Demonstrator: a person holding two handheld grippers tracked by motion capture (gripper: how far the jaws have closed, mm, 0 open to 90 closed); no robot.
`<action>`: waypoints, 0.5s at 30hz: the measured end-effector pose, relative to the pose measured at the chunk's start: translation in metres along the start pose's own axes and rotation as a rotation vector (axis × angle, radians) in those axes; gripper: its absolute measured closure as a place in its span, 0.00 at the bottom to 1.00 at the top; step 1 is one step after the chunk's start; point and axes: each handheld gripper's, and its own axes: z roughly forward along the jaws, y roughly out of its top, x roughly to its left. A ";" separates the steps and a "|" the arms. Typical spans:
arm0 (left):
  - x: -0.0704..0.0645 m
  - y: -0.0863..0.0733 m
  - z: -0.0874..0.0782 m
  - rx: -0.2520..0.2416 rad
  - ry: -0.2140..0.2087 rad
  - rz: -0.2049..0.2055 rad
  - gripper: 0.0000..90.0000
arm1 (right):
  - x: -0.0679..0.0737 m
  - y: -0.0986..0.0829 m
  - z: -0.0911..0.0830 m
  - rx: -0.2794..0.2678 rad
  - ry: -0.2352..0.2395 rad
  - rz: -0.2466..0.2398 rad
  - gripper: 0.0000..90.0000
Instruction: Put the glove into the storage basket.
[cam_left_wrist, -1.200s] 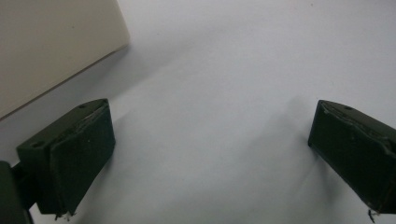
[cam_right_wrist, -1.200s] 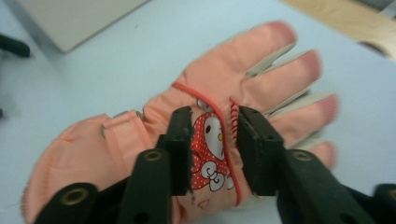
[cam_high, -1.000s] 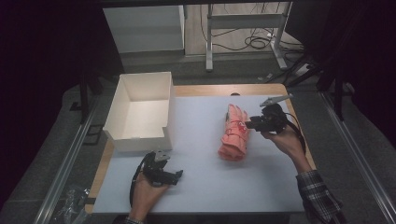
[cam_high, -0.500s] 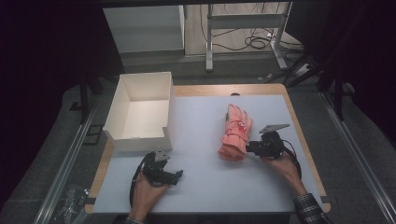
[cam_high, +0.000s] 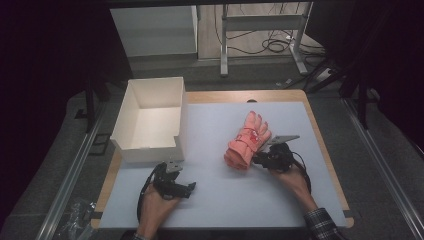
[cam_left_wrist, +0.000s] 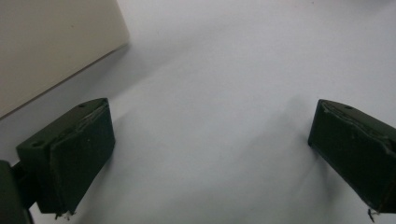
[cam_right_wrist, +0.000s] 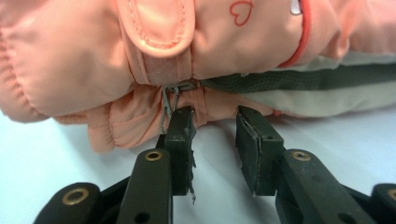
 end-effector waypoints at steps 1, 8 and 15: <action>0.000 0.000 0.000 0.001 0.000 0.000 0.01 | 0.003 0.003 0.004 -0.003 -0.006 0.001 0.73; 0.000 0.000 0.000 -0.003 -0.003 -0.001 0.01 | 0.012 0.008 0.011 -0.004 -0.032 -0.020 0.71; 0.000 0.000 0.000 -0.001 -0.005 -0.001 0.01 | 0.010 0.004 -0.006 -0.035 -0.052 -0.034 0.63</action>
